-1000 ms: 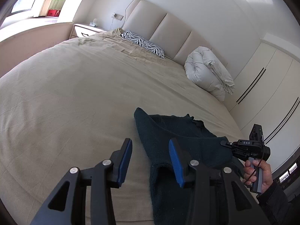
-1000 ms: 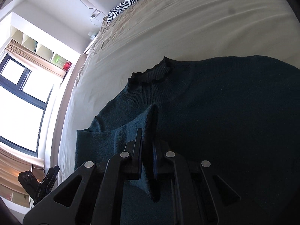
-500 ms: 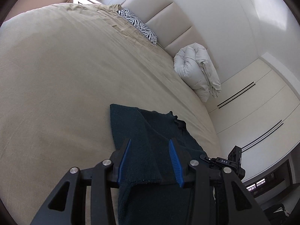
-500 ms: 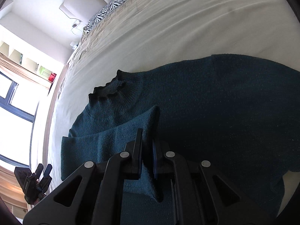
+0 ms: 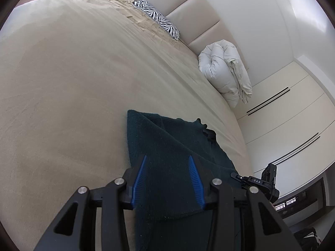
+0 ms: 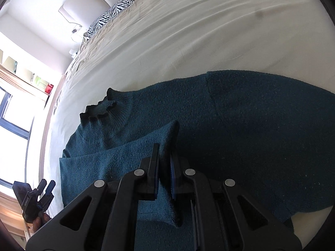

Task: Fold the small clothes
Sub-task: 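Carry the held sleeve across the sweater body with the left tool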

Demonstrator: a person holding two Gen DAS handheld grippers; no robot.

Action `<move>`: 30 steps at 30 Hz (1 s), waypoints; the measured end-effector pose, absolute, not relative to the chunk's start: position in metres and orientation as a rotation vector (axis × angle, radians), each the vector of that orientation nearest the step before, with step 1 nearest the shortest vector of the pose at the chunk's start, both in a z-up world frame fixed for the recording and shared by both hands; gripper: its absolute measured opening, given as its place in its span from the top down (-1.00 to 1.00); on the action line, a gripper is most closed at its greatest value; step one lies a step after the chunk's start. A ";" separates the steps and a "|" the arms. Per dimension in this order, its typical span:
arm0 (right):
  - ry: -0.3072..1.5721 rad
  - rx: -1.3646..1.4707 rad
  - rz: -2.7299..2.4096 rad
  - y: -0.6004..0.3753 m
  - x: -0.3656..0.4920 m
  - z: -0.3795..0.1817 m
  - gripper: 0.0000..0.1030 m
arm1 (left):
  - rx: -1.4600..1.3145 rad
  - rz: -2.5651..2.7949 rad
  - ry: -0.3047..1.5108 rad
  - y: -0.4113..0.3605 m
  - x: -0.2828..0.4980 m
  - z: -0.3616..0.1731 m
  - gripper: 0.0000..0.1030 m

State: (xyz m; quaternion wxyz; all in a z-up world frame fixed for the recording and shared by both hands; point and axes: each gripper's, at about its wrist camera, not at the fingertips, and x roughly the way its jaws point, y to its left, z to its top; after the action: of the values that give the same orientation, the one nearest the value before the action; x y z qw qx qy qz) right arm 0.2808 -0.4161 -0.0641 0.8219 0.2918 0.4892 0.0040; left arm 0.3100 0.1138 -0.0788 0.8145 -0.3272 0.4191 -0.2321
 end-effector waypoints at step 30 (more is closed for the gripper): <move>1.035 0.691 0.050 -0.423 0.276 -0.086 0.85 | -0.635 -0.566 0.992 0.102 0.342 -0.113 0.29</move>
State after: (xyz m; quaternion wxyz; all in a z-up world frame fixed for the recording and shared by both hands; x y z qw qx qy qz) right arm 0.2763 -0.4227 -0.0865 0.8122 0.3237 0.4847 0.0234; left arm 0.3416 0.1016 -0.1132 0.7939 -0.2956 0.4615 -0.2634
